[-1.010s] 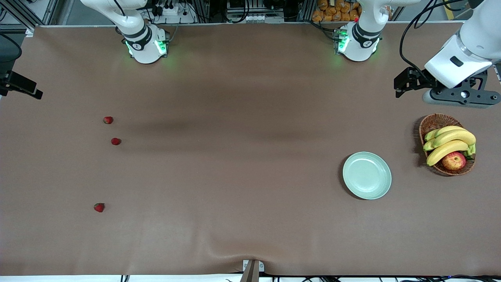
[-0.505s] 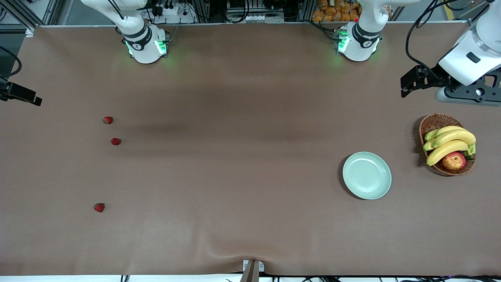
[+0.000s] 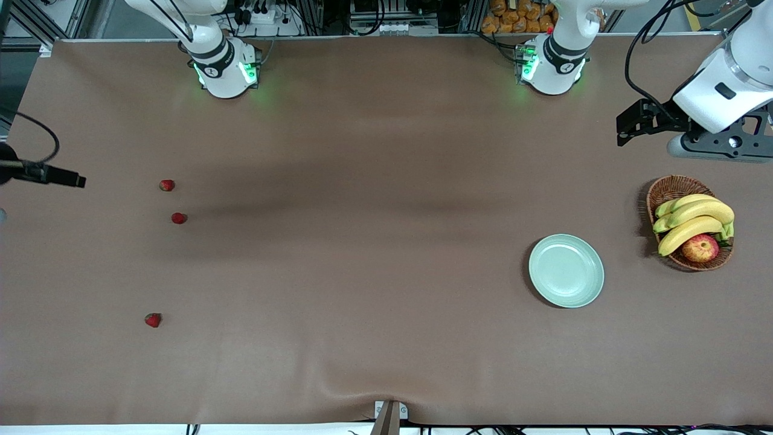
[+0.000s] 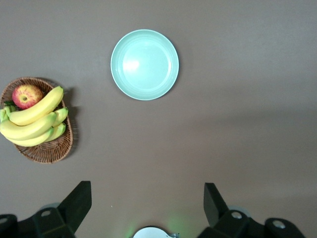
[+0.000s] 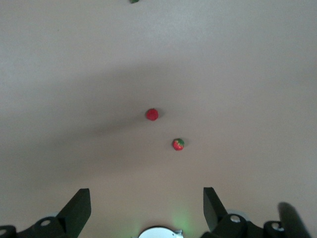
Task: Collect all strawberries into plate
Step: 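Reach the right gripper down to the nearest strawberry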
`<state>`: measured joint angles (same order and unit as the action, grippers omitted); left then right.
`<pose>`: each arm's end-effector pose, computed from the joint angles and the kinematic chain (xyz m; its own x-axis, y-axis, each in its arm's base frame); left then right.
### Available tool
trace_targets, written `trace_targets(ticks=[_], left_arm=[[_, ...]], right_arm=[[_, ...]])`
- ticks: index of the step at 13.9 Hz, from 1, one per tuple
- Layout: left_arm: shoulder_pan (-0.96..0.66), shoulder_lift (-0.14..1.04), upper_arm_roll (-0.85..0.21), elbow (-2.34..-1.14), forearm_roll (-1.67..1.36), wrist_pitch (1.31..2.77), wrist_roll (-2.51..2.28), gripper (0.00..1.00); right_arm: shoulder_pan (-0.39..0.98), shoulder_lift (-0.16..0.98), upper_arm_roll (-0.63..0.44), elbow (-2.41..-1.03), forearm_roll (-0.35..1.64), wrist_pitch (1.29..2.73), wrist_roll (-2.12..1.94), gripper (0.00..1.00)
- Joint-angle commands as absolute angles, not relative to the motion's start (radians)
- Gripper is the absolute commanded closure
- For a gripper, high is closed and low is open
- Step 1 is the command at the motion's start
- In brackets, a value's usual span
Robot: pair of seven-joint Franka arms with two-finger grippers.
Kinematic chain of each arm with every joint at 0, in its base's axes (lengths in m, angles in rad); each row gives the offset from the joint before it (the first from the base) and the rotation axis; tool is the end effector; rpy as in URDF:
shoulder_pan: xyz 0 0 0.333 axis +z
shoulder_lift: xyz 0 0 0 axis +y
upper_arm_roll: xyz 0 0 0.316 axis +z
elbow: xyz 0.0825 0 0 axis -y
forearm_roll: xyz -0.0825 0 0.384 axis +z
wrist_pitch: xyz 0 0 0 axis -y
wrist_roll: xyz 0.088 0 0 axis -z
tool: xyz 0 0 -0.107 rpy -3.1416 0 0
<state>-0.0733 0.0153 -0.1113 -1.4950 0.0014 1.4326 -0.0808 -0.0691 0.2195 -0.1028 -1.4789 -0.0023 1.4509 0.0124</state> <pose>0.5359 -0.0994 0.6398 0.9917 -0.1030 -0.0773 -0.1038 -0.9946 -0.0059 0.5917 -0.0970 0.5317 0.9528 -0.1814 -0.2435 -0.1801 -0.9833 0.0277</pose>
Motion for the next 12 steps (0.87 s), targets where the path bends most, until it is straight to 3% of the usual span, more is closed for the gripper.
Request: trace_targets(ticks=[1,12], left_arm=[[-0.074,0.021,-0.117,-1.491,-0.018,1.416,-0.101,0.0],[-0.074,0.037,-0.12,-1.489,-0.017,1.424,-0.088,0.0]], right_arm=[[-0.089,0.28,-0.089,-1.47,-0.011,1.511,0.002,0.0],[-0.109,0.561,-0.087,-1.47,0.004,1.879,-0.12,0.0]])
